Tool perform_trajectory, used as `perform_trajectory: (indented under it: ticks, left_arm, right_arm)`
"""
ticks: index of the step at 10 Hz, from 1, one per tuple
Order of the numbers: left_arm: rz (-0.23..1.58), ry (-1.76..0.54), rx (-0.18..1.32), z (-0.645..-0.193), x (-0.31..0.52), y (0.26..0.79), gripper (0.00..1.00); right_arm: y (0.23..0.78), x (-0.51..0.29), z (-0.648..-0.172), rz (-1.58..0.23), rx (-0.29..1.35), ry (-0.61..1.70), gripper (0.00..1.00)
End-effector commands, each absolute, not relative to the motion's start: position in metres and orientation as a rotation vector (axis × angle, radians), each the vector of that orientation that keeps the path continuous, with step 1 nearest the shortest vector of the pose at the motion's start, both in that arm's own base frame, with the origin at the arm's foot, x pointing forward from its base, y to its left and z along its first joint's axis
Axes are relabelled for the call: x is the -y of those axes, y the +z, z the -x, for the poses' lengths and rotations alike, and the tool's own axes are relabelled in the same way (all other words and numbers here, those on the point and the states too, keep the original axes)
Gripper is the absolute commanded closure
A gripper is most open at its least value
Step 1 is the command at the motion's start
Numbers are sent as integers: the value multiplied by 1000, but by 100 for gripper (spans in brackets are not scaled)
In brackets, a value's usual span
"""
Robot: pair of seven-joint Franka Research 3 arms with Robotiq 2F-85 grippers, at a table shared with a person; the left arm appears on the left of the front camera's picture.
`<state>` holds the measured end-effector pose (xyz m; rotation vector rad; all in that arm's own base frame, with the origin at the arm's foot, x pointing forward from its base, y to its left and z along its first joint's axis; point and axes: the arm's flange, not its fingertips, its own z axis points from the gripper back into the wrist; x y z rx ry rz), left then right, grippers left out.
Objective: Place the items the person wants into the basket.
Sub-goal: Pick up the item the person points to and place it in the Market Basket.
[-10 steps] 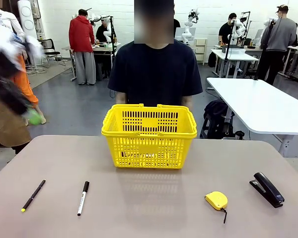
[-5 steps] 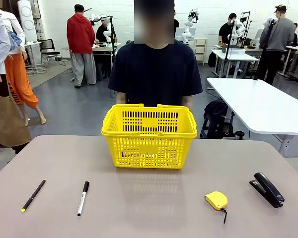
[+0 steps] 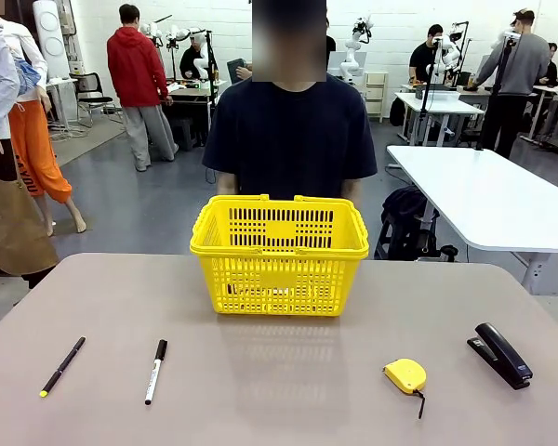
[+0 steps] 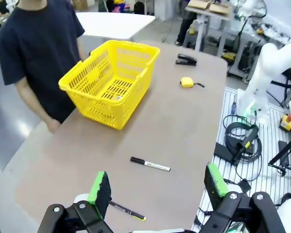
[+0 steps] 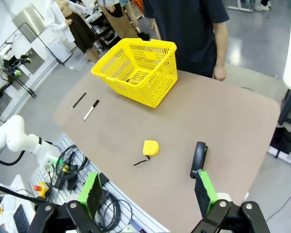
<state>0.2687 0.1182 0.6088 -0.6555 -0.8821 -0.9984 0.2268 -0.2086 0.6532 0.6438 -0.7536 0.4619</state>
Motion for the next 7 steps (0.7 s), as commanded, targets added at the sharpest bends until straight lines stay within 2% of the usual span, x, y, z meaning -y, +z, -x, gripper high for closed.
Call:
perform_trajectory:
  ticks: [1, 2, 6, 7]
  left_arm:
    - [650, -1008, 923, -279, -117, 598, 0]
    - [644, -1005, 941, -280, -112, 595, 0]
    - [550, -978, 864, -284, -103, 592, 0]
    - [613, -1004, 870, -286, -105, 595, 0]
  right_arm:
    - [653, 207, -227, -659, 769, 474, 0]
    - [653, 207, -227, -659, 769, 474, 0]
    - [653, 207, -227, -659, 769, 474, 0]
    - [653, 207, -227, -659, 769, 474, 0]
